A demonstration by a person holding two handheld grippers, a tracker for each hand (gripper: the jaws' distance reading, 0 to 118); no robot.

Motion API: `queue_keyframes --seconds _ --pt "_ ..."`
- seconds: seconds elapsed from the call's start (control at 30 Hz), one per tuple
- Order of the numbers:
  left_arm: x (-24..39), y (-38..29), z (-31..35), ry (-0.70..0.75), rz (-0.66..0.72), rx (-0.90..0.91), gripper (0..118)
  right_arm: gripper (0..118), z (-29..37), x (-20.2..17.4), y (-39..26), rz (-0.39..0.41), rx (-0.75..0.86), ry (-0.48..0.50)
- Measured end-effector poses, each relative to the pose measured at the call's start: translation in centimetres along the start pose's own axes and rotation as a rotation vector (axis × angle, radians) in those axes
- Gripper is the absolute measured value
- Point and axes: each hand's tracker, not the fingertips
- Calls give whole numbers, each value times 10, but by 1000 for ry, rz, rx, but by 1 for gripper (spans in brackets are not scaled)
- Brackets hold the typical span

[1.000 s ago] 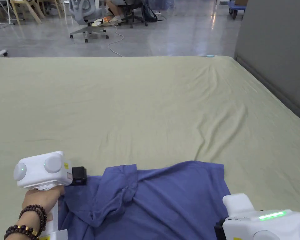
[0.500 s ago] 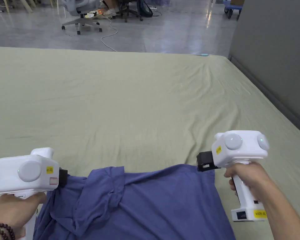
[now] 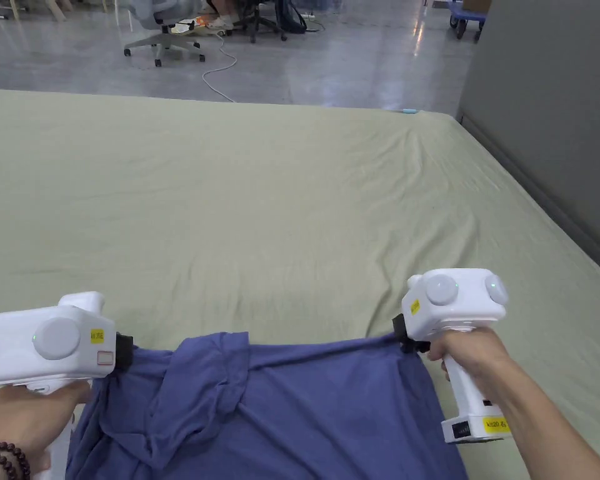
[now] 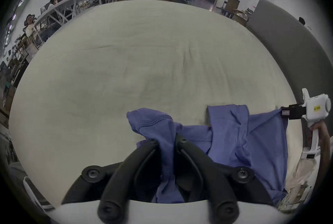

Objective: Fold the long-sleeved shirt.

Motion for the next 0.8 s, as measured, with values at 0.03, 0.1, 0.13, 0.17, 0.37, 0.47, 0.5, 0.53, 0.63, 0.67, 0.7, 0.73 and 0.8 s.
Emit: queue_keyframes --seconds 0.03,0.1,0.13,0.17,0.37,0.47,0.5,0.53,0.63,0.67,0.7,0.73,0.8 --pt "-3 -2 12 -18 -1 15 8 2 14 2 -5 -11 50 -2" --pt "-8 -7 36 -50 4 45 8 2 46 7 -18 -25 112 48" --pt "-10 -12 52 -64 -4 64 8 2 63 9 -28 -28 144 69" --pt "-12 -17 66 -71 -13 85 8 2 79 11 -38 -26 180 72" --pt "-26 -73 135 -130 -34 132 8 3 154 16 -123 -33 294 62" --pt "-28 -110 147 -127 -72 101 8 3 170 12 -176 -47 311 53" --pt "-29 -121 148 -122 -76 72 8 3 171 12 -190 -55 299 49" --pt "-30 -135 147 -122 -85 32 8 3 169 13 -206 -63 273 34" --pt "-35 -170 140 -146 -86 -52 8 3 160 10 -248 -50 180 -2" --pt "-37 -179 136 -135 -95 -86 8 3 154 8 -258 -41 127 -19" --pt "-39 -187 131 -130 -104 -111 8 3 144 7 -264 -23 79 -37" --pt "-40 -195 125 -118 -112 -144 8 3 137 3 -272 24 25 -56" --pt "-39 -205 115 -110 -129 -186 8 3 120 -4 -281 92 -75 -69"
